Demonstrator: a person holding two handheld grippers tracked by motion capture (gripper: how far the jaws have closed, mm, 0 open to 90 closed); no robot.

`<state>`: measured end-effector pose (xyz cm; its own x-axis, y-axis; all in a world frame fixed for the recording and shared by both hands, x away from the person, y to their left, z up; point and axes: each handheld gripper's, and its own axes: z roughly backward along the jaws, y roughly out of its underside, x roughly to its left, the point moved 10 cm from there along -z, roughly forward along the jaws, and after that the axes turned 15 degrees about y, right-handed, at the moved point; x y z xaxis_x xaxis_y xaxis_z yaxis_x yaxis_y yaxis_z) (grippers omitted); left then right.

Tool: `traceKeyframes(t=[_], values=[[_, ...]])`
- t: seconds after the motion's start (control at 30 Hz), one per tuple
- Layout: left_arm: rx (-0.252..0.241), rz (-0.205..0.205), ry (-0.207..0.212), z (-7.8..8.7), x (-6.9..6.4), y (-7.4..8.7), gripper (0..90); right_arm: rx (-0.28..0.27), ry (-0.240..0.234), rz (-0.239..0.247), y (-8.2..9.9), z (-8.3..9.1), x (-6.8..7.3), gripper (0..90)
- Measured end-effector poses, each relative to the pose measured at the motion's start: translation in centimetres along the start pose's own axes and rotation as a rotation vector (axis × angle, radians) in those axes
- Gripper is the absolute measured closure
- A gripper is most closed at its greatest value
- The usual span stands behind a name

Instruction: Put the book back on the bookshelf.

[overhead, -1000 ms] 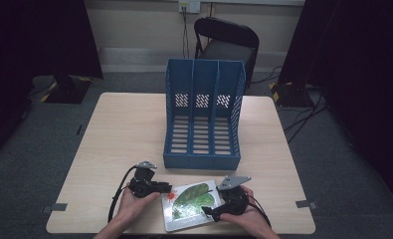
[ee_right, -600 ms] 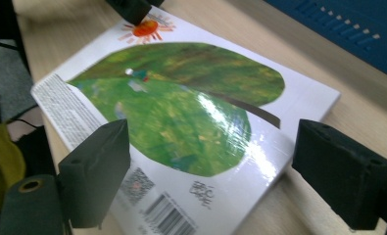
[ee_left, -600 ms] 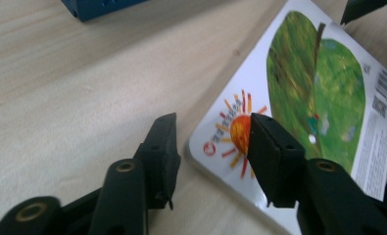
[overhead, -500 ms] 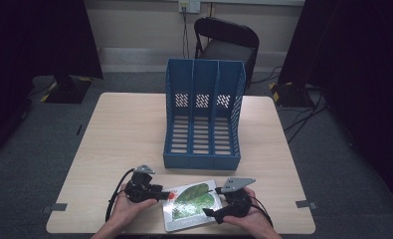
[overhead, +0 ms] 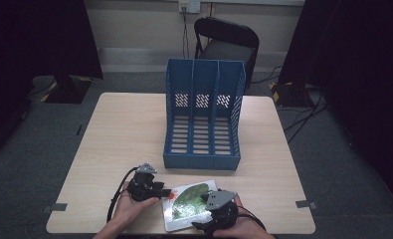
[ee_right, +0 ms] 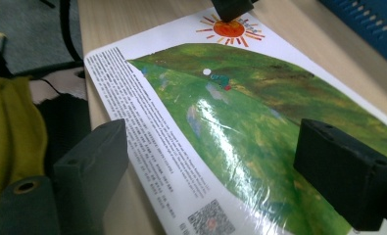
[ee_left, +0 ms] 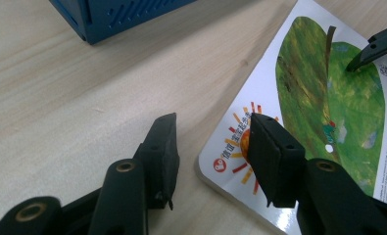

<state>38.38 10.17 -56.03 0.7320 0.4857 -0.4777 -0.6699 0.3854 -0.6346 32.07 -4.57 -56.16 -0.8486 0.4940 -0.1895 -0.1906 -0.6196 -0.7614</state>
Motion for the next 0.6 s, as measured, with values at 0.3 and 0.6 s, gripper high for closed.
traceKeyframes(t=[0.3, 0.6], values=[[-0.059, 0.065, -0.002, 1.8, 0.2, -0.5, 43.6, 0.011, 0.047, -0.025, -0.5, -0.8, -0.3, 9.9], [-0.040, 0.100, 0.008, 1.7, 0.4, 0.4, 41.2, 0.038, 0.058, -0.227, -1.2, -0.6, -2.5, 14.5]])
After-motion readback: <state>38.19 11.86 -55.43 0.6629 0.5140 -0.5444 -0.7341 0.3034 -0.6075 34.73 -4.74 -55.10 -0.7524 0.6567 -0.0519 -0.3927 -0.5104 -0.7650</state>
